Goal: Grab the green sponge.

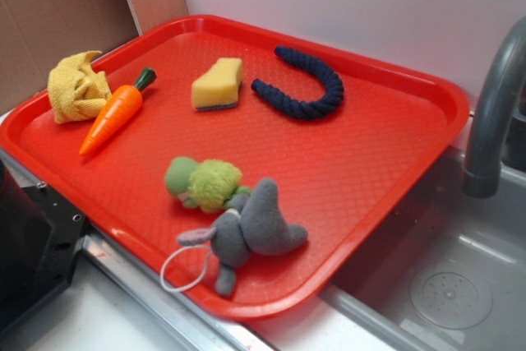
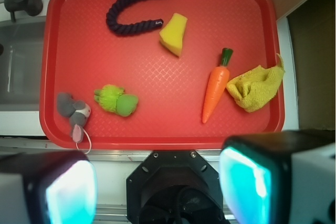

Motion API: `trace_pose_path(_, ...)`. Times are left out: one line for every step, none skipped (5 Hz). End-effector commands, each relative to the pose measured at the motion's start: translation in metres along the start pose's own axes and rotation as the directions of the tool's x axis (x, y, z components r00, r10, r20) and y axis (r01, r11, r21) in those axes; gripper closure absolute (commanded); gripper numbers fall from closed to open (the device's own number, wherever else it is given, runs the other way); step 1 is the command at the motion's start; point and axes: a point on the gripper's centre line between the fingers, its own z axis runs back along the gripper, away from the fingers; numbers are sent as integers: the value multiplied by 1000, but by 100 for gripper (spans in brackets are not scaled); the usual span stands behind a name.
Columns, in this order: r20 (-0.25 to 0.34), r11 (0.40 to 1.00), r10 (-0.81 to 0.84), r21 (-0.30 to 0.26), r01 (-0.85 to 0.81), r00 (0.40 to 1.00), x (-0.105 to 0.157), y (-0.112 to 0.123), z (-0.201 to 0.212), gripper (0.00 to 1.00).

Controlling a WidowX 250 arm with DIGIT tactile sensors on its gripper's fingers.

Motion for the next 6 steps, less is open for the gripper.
trace_pose_path(0, 1000, 0, 0, 0, 1000, 0, 0, 0, 0)
trace_pose_path(-58, 976, 216, 17, -215, 975, 32, 52, -52, 0)
trace_pose_path(-47, 948, 312, -47, -314, 949, 53, 92, -104, 0)
trace_pose_path(-47, 948, 312, -47, -314, 949, 53, 92, -104, 0)
trace_pose_path(-47, 948, 312, -47, -314, 949, 53, 92, -104, 0)
trace_pose_path(-47, 948, 312, -47, -314, 949, 53, 92, -104, 0)
